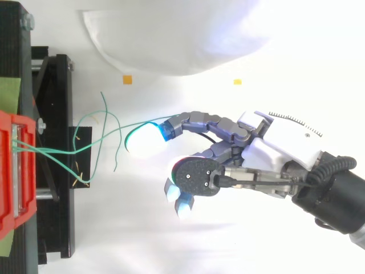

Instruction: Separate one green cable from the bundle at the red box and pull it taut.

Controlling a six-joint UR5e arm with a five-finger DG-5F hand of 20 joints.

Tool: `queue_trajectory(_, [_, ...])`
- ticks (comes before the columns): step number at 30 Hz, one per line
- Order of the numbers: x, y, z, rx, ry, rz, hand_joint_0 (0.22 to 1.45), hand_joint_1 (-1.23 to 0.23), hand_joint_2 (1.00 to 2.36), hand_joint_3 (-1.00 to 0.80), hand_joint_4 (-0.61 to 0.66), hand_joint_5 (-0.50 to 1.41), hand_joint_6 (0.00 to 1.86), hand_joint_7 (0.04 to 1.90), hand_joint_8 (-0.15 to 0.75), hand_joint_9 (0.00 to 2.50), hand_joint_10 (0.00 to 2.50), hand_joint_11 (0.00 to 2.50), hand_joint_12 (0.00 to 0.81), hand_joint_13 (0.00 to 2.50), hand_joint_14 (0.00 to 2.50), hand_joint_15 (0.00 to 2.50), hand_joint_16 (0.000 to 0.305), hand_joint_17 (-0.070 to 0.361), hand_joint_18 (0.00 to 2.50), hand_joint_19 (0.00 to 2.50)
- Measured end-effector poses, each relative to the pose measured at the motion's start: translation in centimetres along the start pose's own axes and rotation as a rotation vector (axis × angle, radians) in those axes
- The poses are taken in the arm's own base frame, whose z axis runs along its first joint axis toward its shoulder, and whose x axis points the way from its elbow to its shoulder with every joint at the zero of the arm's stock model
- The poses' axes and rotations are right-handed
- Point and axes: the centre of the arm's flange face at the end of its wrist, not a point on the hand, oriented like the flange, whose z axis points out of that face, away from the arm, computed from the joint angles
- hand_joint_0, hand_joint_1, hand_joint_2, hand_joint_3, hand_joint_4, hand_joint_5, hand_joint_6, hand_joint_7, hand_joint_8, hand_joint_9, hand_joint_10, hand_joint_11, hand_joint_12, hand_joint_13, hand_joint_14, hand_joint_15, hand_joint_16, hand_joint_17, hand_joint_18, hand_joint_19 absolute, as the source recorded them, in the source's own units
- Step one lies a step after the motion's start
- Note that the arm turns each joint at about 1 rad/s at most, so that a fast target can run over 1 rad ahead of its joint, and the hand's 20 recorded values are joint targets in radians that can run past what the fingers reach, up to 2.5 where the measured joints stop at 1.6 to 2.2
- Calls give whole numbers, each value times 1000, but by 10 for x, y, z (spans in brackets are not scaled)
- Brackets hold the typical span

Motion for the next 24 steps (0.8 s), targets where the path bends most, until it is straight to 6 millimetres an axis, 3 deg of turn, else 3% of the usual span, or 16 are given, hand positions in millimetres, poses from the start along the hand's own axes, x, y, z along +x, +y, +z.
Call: queue_trajectory(24, [0,0,0,0,0,0,587,-776,1000,-500,149,-161,502,696,210,1084,18,783,318,1146,17,683,30,68,655,868])
